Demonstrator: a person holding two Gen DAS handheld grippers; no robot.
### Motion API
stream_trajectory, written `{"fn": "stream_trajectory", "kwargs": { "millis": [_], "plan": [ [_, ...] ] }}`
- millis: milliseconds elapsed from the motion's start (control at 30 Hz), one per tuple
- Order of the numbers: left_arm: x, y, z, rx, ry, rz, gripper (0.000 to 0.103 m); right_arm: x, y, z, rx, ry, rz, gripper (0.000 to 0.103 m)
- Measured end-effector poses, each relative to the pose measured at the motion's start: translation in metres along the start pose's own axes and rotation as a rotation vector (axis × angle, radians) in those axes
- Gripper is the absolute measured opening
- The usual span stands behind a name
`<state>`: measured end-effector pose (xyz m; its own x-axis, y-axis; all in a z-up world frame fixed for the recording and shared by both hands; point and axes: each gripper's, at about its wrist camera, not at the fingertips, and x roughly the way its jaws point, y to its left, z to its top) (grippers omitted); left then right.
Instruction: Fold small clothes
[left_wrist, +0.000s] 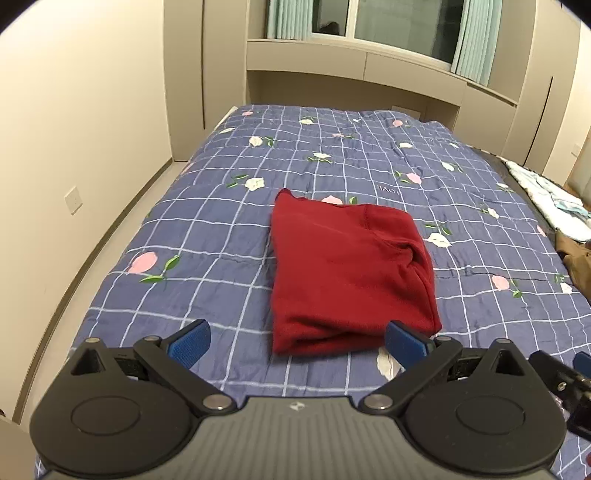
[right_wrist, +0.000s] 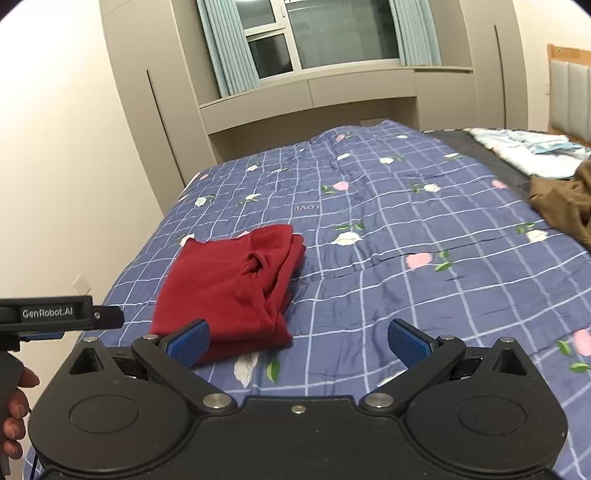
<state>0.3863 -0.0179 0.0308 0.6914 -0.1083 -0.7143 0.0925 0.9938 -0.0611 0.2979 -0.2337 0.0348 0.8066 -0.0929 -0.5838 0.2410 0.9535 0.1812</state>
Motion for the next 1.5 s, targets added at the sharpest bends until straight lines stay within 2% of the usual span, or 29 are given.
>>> {"fn": "stream_trajectory", "kwargs": {
  "millis": [200, 467, 667, 800, 900, 1233, 1500],
  "plan": [
    [-0.017, 0.013, -0.013, -0.025, -0.037, 0.047, 0.102, -0.015, 0.010, -0.004, -0.052, -0.022, 0.036, 0.102],
    [-0.012, 0.025, -0.038, -0.037, -0.091, 0.071, 0.102, -0.010, 0.021, -0.019, -0.128, -0.096, 0.098, 0.102],
    [-0.020, 0.027, -0.060, -0.043, -0.125, 0.079, 0.102, -0.013, 0.015, -0.032, -0.118, -0.135, 0.084, 0.102],
    [-0.044, 0.021, -0.082, -0.050, -0.171, 0.100, 0.102, -0.040, 0.008, -0.044, -0.128, -0.172, 0.118, 0.102],
    [-0.066, 0.015, -0.098, -0.044, -0.214, 0.100, 0.102, -0.062, 0.005, -0.056, -0.154, -0.192, 0.109, 0.103],
    [-0.122, 0.006, -0.141, -0.050, -0.212, 0.105, 0.102, -0.122, -0.009, -0.098, -0.112, -0.175, 0.093, 0.103],
    [-0.141, 0.007, -0.166, -0.050, -0.216, 0.095, 0.102, -0.152, -0.008, -0.114, -0.148, -0.225, 0.094, 0.103]
  ]
}}
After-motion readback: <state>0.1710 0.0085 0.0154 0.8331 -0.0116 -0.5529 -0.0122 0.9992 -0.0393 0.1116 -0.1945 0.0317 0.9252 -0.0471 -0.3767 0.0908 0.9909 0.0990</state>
